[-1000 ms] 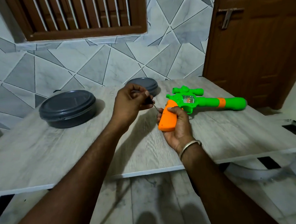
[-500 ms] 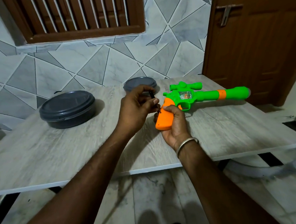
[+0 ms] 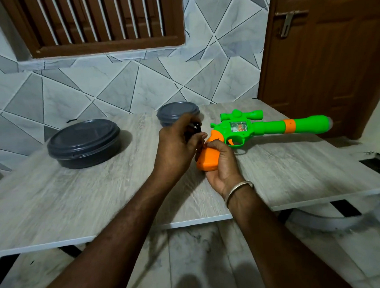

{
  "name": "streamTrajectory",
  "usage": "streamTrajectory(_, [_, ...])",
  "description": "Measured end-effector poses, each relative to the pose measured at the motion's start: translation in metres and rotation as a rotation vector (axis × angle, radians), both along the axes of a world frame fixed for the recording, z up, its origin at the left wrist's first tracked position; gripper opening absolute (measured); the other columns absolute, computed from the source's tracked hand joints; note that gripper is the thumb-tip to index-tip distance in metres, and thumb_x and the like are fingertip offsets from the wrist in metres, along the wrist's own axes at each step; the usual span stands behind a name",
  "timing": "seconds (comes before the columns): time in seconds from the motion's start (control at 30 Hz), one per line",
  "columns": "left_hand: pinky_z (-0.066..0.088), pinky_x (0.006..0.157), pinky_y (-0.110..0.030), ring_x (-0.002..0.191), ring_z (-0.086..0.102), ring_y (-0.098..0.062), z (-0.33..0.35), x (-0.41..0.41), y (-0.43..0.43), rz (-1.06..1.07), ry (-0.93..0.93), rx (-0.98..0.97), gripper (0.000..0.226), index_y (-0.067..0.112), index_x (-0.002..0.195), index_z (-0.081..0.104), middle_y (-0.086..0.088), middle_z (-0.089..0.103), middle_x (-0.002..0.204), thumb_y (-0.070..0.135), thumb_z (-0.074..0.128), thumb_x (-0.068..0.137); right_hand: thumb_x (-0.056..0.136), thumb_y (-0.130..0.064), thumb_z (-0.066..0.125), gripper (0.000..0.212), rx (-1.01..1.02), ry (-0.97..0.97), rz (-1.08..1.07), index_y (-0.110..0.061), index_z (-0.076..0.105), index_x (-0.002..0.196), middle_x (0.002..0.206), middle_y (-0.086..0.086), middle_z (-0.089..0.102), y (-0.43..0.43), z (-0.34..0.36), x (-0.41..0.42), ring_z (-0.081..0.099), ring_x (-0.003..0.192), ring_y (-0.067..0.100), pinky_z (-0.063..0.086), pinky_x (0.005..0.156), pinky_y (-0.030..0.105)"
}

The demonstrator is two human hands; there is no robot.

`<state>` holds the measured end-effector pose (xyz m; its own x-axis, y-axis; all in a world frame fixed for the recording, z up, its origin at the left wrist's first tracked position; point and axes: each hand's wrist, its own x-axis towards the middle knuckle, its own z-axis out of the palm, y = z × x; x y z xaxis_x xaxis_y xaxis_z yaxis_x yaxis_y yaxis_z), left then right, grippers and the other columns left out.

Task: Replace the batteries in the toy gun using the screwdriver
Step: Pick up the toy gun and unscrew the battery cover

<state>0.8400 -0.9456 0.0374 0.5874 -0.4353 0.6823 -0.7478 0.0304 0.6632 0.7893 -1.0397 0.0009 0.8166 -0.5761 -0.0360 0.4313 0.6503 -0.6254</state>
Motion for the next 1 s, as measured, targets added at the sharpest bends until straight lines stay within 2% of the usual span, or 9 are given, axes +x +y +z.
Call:
streamTrajectory(0.07, [0.063, 0.074, -0.044, 0.082, 0.074, -0.016, 0.0, 0.0, 0.001, -0.029, 0.006, 0.008, 0.024, 0.016, 0.106, 0.065, -0.002, 0.072, 0.088, 0.006, 0.072, 0.085, 0.089, -0.003, 0.048, 0.013, 0.02, -0.023, 0.021, -0.011, 0.057, 0.091, 0.083, 0.009, 0.059, -0.001, -0.001, 0.001, 0.059, 0.068, 0.017, 0.05, 0.058, 0.025])
streamTrajectory(0.2, [0.06, 0.079, -0.021, 0.089, 0.072, -0.001, 0.002, -0.003, 0.002, -0.045, -0.04, 0.066, 0.046, 0.016, 0.124, 0.066, 0.0, 0.073, 0.096, -0.008, 0.067, 0.085, 0.089, -0.003, 0.045, 0.019, 0.041, -0.075, 0.058, -0.009, 0.057, 0.103, 0.086, 0.011, 0.063, 0.0, 0.0, 0.001, 0.06, 0.077, 0.02, 0.048, 0.073, 0.03])
streamTrajectory(0.37, [0.06, 0.082, -0.025, 0.087, 0.072, -0.002, -0.002, -0.005, 0.0, 0.018, -0.074, 0.029, 0.053, 0.025, 0.128, 0.067, 0.005, 0.073, 0.092, -0.003, 0.071, 0.083, 0.089, -0.004, 0.046, 0.023, 0.033, -0.045, 0.044, -0.008, 0.056, 0.11, 0.089, 0.013, 0.062, 0.0, -0.001, 0.002, 0.061, 0.076, 0.021, 0.048, 0.07, 0.031])
streamTrajectory(0.5, [0.06, 0.078, -0.032, 0.08, 0.072, -0.004, -0.004, -0.011, -0.003, 0.06, -0.065, 0.007, 0.043, 0.023, 0.12, 0.071, 0.0, 0.076, 0.087, 0.002, 0.074, 0.083, 0.09, -0.01, 0.045, 0.015, 0.05, -0.02, 0.053, -0.01, 0.059, 0.096, 0.086, 0.012, 0.063, -0.002, -0.002, 0.001, 0.06, 0.075, 0.023, 0.047, 0.069, 0.031])
streamTrajectory(0.63, [0.059, 0.07, -0.032, 0.071, 0.069, -0.003, -0.003, -0.013, -0.005, 0.108, -0.06, -0.008, 0.033, 0.02, 0.11, 0.07, 0.005, 0.072, 0.079, 0.007, 0.078, 0.082, 0.09, -0.013, 0.046, 0.017, 0.048, -0.017, 0.057, -0.011, 0.061, 0.097, 0.09, 0.013, 0.064, -0.003, -0.004, 0.002, 0.061, 0.076, 0.024, 0.048, 0.069, 0.03])
streamTrajectory(0.7, [0.058, 0.071, -0.027, 0.069, 0.066, -0.003, -0.001, -0.011, -0.004, 0.119, -0.096, 0.019, 0.046, 0.024, 0.123, 0.067, 0.01, 0.067, 0.077, 0.007, 0.078, 0.081, 0.09, -0.012, 0.046, 0.017, 0.036, -0.008, 0.068, -0.012, 0.062, 0.095, 0.087, 0.012, 0.065, -0.002, -0.003, 0.001, 0.062, 0.073, 0.023, 0.048, 0.067, 0.03])
streamTrajectory(0.77, [0.056, 0.074, -0.023, 0.07, 0.065, -0.003, 0.0, -0.007, -0.004, 0.119, -0.131, 0.058, 0.058, 0.026, 0.134, 0.063, 0.012, 0.065, 0.08, 0.006, 0.077, 0.082, 0.091, -0.012, 0.046, 0.016, 0.02, -0.01, 0.073, -0.012, 0.062, 0.092, 0.085, 0.011, 0.065, -0.001, -0.002, 0.001, 0.062, 0.07, 0.022, 0.047, 0.066, 0.03])
streamTrajectory(0.9, [0.06, 0.077, -0.028, 0.078, 0.072, -0.009, 0.0, -0.002, -0.002, 0.061, -0.108, 0.057, 0.045, 0.02, 0.13, 0.067, 0.007, 0.072, 0.102, 0.007, 0.073, 0.087, 0.088, -0.012, 0.048, 0.026, 0.052, -0.033, 0.064, -0.01, 0.059, 0.112, 0.097, 0.015, 0.064, -0.003, -0.006, 0.003, 0.062, 0.076, 0.023, 0.049, 0.066, 0.03])
streamTrajectory(1.0, [0.06, 0.078, -0.025, 0.089, 0.074, -0.009, -0.001, -0.003, 0.0, -0.021, -0.023, 0.036, 0.042, 0.019, 0.13, 0.066, 0.002, 0.073, 0.11, 0.001, 0.066, 0.092, 0.088, -0.01, 0.048, 0.027, 0.064, -0.044, 0.057, -0.014, 0.055, 0.114, 0.084, 0.01, 0.063, -0.005, -0.006, 0.004, 0.059, 0.069, 0.019, 0.048, 0.063, 0.029])
